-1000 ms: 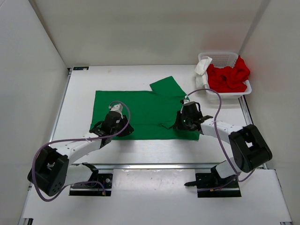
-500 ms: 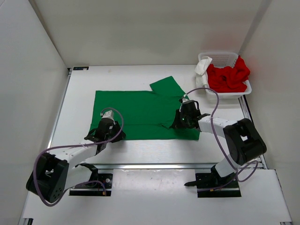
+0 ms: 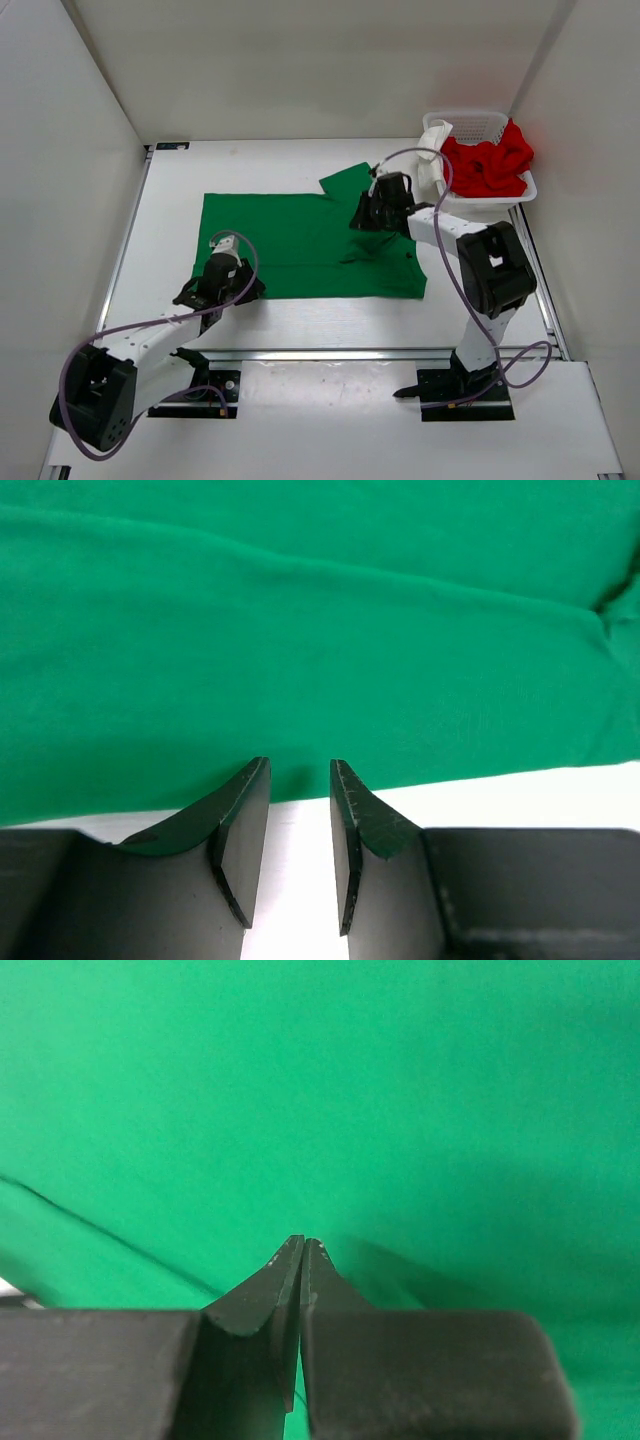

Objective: Fold and stack the t-shirts
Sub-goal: Fold the flattened tshirt in 1/3 of the way

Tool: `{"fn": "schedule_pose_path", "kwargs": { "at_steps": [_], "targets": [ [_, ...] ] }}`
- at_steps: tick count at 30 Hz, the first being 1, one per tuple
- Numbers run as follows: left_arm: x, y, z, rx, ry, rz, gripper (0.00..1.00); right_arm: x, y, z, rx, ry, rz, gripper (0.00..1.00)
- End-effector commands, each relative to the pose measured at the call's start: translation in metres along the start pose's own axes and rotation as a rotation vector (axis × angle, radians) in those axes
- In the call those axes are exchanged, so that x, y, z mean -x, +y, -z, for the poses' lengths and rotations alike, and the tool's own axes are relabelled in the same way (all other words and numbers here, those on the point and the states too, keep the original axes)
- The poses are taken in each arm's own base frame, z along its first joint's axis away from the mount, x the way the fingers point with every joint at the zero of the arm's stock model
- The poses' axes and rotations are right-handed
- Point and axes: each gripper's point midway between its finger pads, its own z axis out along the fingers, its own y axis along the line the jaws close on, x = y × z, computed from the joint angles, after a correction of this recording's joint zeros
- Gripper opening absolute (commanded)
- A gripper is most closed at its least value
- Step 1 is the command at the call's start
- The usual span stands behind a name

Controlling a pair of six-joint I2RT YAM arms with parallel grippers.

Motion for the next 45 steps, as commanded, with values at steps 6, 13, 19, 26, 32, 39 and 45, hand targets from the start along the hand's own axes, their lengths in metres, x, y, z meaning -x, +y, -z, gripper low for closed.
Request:
{"fn": "schedule_pose_path", "kwargs": {
  "at_steps": [6, 13, 19, 26, 32, 39, 45],
  "targets": [
    [0.027, -0.026, 0.01, -0.075, -0.063, -0.005, 0.41, 0.03, 0.018, 0.032, -0.028, -0.072, 0.099, 0.0],
    [0.017, -0.051, 0.006, -0.12, -0.021, -0.036, 0.41, -0.046, -0.002, 0.056, -0.026, -0.017, 0.086, 0.0],
    [0.013, -0.073, 0.002, -0.169, -0.017, -0.042, 0.4, -0.068, -0.016, 0.059, -0.033, 0.009, 0.07, 0.0],
    [0.006, -0.068, -0.004, -0.159, 0.0, -0.043, 0.4, -0.059, -0.025, 0.034, -0.065, 0.035, 0.047, 0.0],
    [0.001, -0.057, -0.007, -0.139, 0.011, -0.044, 0.41, -0.033, -0.017, 0.01, -0.061, -0.022, 0.052, 0.0],
    [0.002, -0.051, -0.003, -0.133, 0.004, -0.044, 0.41, 0.009, 0.009, -0.022, -0.046, -0.096, 0.066, 0.0],
    [0.001, -0.047, 0.0, -0.129, -0.005, -0.045, 0.41, 0.011, 0.019, -0.032, -0.047, -0.067, 0.107, 0.0]
  ]
}}
